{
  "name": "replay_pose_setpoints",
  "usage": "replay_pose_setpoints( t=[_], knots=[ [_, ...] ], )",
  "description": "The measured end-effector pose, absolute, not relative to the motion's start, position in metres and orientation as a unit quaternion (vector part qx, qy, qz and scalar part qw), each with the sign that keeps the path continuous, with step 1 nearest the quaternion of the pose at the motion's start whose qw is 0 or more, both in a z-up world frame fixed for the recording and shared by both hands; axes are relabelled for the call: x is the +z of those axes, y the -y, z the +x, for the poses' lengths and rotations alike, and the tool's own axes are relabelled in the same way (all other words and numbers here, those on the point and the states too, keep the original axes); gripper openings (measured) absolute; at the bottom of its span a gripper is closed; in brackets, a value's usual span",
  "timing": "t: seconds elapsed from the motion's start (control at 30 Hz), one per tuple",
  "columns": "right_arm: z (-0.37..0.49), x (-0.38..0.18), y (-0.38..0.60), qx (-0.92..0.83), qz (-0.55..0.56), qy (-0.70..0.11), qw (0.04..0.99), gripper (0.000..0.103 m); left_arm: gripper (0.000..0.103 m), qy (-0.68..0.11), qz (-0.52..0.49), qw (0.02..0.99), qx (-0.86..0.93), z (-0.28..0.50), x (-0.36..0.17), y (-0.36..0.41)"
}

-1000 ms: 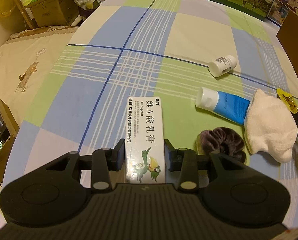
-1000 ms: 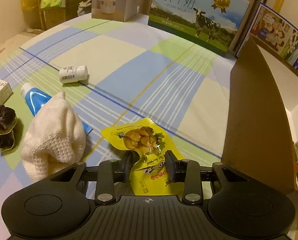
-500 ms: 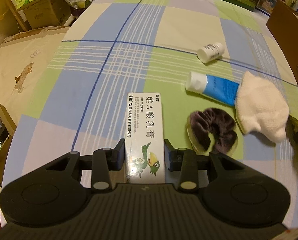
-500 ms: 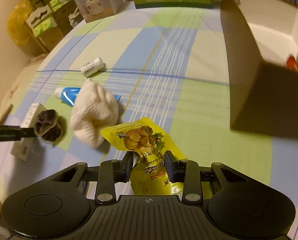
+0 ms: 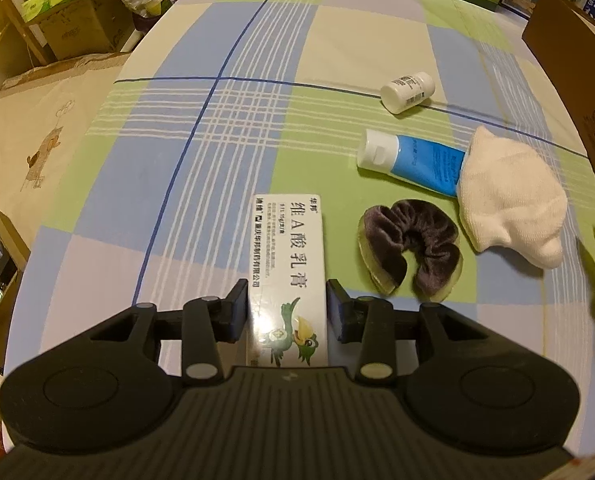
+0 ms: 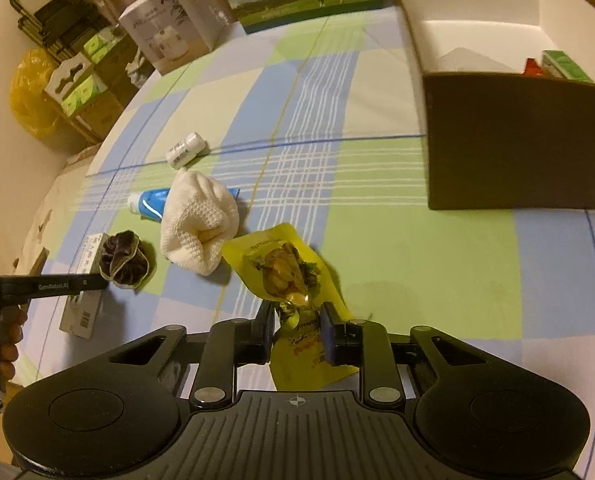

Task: Organize objects
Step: 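Grasp the yellow snack packet with the right tool, then lift the ointment box with the left tool while the right tool lifts the yellow packet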

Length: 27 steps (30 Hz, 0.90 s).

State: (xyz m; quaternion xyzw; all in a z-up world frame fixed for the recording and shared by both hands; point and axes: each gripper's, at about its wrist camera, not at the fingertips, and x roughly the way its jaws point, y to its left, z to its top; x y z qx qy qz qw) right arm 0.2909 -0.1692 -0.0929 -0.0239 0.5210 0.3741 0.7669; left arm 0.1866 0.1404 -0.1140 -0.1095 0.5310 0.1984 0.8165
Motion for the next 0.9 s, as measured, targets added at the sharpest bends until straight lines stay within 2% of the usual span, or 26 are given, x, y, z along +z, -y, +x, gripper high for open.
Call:
replay_pose_setpoints(
  t=[0.3,0.9],
  knots=[
    [0.289,-0.076,0.188,0.367,0.005,-0.505,0.781,0.019,0.033,-0.535,-0.096,0.814,0.205,0.181,-0.109,-0.128],
    [0.289,-0.046,0.218,0.369,0.052,-0.497,0.783,0.019,0.033,-0.496,-0.084,0.849,0.164,0.186,-0.051,-0.086]
  ],
)
